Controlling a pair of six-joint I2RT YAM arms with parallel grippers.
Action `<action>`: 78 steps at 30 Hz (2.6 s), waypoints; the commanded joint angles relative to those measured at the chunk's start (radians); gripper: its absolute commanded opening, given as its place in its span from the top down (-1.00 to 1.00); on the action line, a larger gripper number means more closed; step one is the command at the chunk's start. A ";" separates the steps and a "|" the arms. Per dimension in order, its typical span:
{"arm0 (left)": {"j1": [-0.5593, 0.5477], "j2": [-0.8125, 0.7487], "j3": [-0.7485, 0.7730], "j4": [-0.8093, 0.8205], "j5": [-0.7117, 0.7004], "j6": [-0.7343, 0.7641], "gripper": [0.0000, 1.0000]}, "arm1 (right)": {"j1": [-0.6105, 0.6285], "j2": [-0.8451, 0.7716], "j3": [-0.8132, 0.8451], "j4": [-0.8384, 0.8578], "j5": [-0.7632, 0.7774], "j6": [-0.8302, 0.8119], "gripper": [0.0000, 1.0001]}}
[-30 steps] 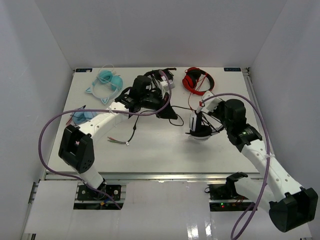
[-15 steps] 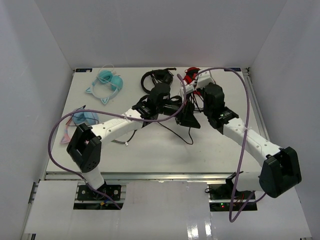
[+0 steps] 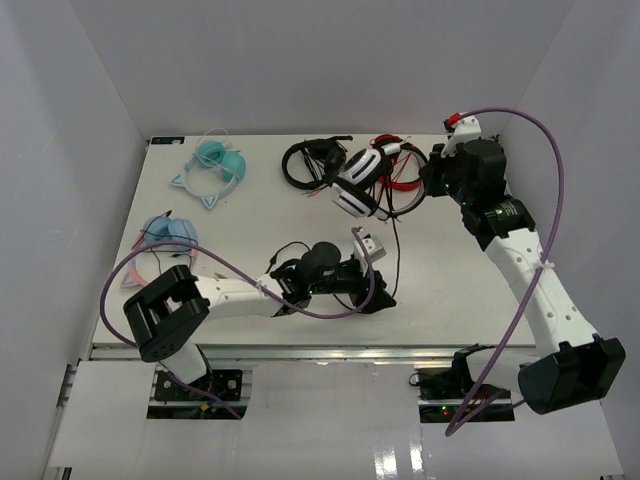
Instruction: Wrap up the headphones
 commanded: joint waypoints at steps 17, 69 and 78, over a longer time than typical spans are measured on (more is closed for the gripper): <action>0.037 0.078 -0.172 0.145 -0.214 0.557 -0.43 | -0.249 -0.222 0.127 0.071 -0.893 0.140 0.85; 0.509 -0.121 0.477 -0.727 0.216 0.442 1.00 | -0.164 -0.313 -0.284 0.035 -0.027 -0.759 0.85; 0.417 -0.009 0.681 -0.787 0.574 0.076 1.00 | 0.115 -0.189 -0.389 0.378 0.508 -0.734 0.85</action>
